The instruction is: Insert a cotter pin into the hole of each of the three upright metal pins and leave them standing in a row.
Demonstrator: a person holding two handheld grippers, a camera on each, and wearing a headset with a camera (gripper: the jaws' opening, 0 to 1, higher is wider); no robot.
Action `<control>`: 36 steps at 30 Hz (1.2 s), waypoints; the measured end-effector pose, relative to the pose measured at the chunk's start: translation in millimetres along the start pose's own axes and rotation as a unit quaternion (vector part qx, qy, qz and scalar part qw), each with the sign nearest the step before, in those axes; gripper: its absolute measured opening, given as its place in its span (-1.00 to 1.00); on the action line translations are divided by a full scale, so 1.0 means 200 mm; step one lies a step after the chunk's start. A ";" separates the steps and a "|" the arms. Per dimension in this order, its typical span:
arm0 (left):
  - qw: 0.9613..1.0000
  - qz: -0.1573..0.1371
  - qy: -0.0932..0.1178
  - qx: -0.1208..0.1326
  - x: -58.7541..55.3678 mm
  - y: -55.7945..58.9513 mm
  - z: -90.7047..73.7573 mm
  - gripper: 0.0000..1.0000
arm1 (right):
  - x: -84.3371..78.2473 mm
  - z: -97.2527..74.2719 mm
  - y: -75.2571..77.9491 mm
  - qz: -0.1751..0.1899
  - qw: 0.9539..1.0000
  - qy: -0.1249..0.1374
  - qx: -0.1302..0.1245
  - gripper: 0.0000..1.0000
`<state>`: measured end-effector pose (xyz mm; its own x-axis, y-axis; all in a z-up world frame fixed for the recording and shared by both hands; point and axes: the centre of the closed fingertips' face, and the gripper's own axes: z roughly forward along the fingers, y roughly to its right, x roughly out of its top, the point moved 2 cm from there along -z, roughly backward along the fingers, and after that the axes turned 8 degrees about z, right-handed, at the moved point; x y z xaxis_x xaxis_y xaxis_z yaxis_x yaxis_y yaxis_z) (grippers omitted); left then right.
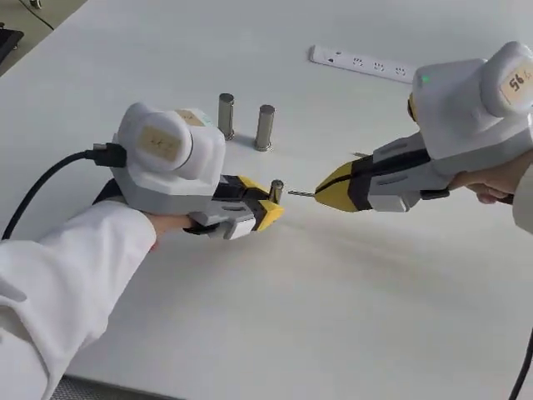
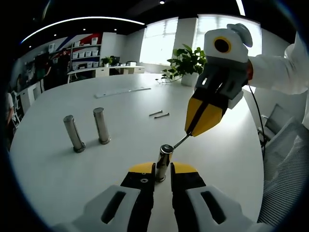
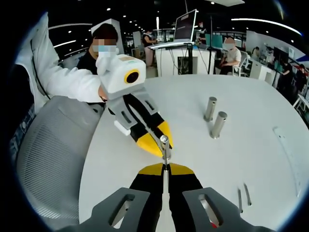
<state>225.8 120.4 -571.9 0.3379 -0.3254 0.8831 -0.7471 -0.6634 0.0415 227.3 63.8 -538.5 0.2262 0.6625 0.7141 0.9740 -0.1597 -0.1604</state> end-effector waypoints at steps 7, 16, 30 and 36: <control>1.000 0.002 0.001 -0.001 0.00 -0.01 -0.01 -0.84 | 0.01 0.01 0.00 -0.004 1.000 -0.003 0.002 -1.00; 1.000 0.005 0.001 -0.004 0.00 0.00 -0.01 -0.84 | 0.04 0.02 0.00 -0.003 1.000 0.003 0.000 -1.00; 1.000 -0.020 0.004 -0.011 -0.01 0.00 -0.01 -0.83 | 0.09 -0.02 -0.03 0.015 0.998 0.062 0.004 -1.00; 1.000 -0.022 0.004 -0.012 -0.02 0.00 0.00 -0.83 | 0.08 -0.02 -0.03 0.034 0.994 0.103 0.009 -1.00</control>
<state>224.6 122.9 -575.5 0.3658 -0.2912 0.8840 -0.7454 -0.6603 0.0910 225.0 73.6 -523.2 0.2865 0.4858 0.8258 0.9571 -0.1844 -0.2236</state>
